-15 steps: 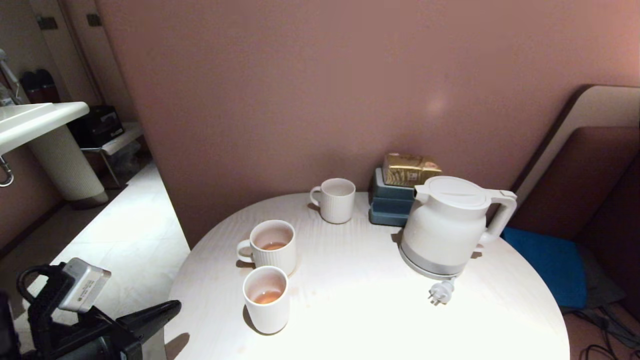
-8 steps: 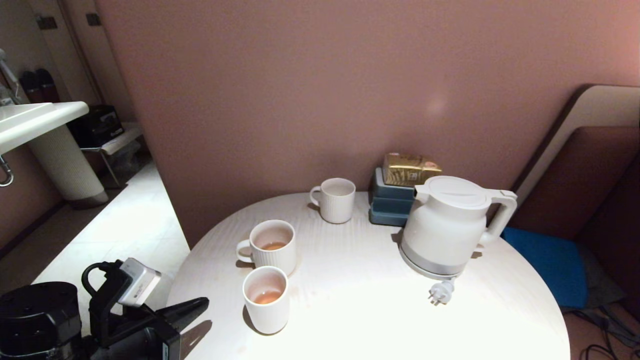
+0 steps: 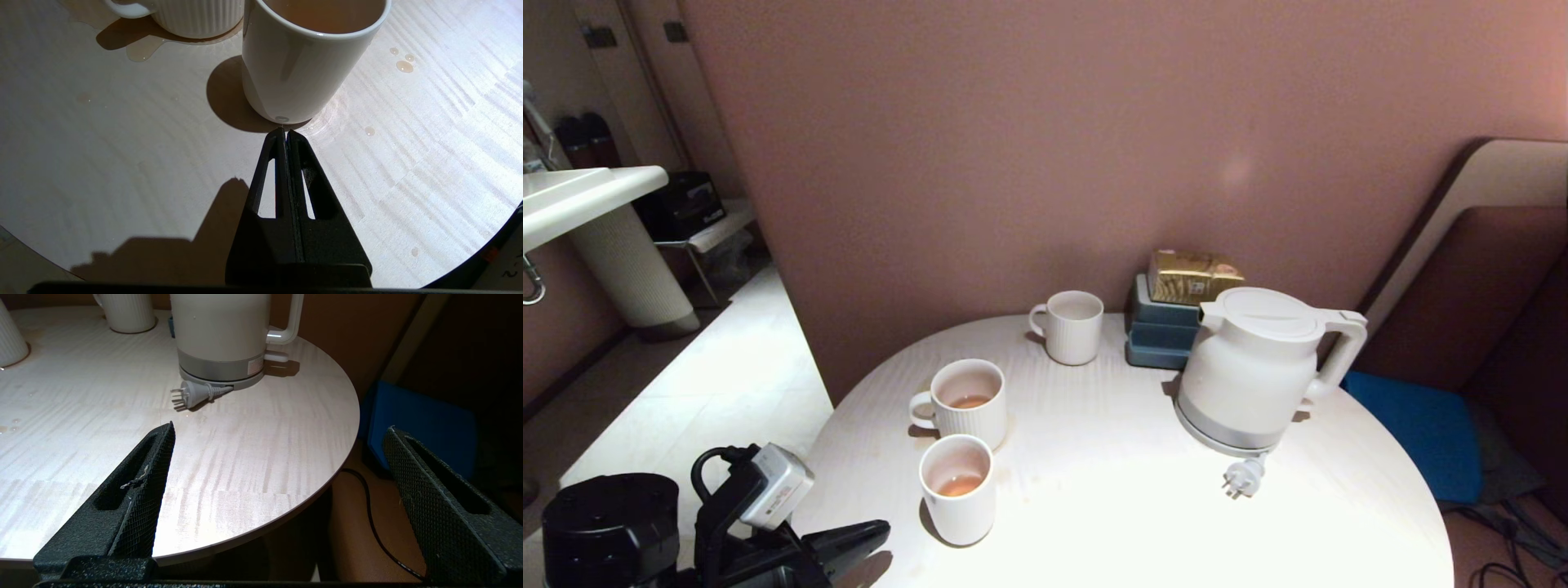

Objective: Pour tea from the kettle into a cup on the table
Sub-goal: Pick up the cup

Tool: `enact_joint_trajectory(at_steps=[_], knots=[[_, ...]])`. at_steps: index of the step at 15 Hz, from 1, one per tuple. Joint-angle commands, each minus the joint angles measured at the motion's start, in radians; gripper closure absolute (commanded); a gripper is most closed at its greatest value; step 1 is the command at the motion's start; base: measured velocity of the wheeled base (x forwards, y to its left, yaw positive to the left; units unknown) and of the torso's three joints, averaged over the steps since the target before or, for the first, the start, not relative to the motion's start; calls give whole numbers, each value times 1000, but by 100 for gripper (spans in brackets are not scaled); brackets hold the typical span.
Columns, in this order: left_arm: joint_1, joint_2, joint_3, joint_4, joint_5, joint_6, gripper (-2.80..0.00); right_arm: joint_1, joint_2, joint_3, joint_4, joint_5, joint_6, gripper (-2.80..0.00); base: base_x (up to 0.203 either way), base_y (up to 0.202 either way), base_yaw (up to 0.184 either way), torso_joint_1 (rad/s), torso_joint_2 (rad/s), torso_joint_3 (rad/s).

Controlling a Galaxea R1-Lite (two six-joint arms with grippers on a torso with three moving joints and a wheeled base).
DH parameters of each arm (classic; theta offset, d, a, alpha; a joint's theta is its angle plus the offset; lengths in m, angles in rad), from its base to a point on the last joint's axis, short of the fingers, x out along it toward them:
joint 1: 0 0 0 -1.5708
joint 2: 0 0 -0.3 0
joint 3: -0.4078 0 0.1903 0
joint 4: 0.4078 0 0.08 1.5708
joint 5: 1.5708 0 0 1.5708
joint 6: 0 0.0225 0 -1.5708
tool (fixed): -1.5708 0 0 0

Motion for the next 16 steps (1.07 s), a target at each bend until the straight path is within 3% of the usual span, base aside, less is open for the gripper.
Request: enact_joint_trajectory(at_steps=[1, 5, 6, 16], knots=[[-3, 4, -1, -11, -9, 0, 0, 0, 0, 0, 0, 0, -1, -280, 0, 0, 0, 0, 0, 0], [-20, 12, -1, -11, -18, -5, 0, 0, 0, 0, 0, 0, -1, -280, 0, 0, 0, 0, 0, 0], [-26, 22, -1, -15, -18, -7, -280, 1, 1, 0, 0, 0, -1, -280, 0, 0, 0, 0, 0, 0], [-43, 148, -23, -123, -14, -4, -280, 1, 0, 0, 0, 0, -1, -280, 0, 0, 0, 0, 0, 0]])
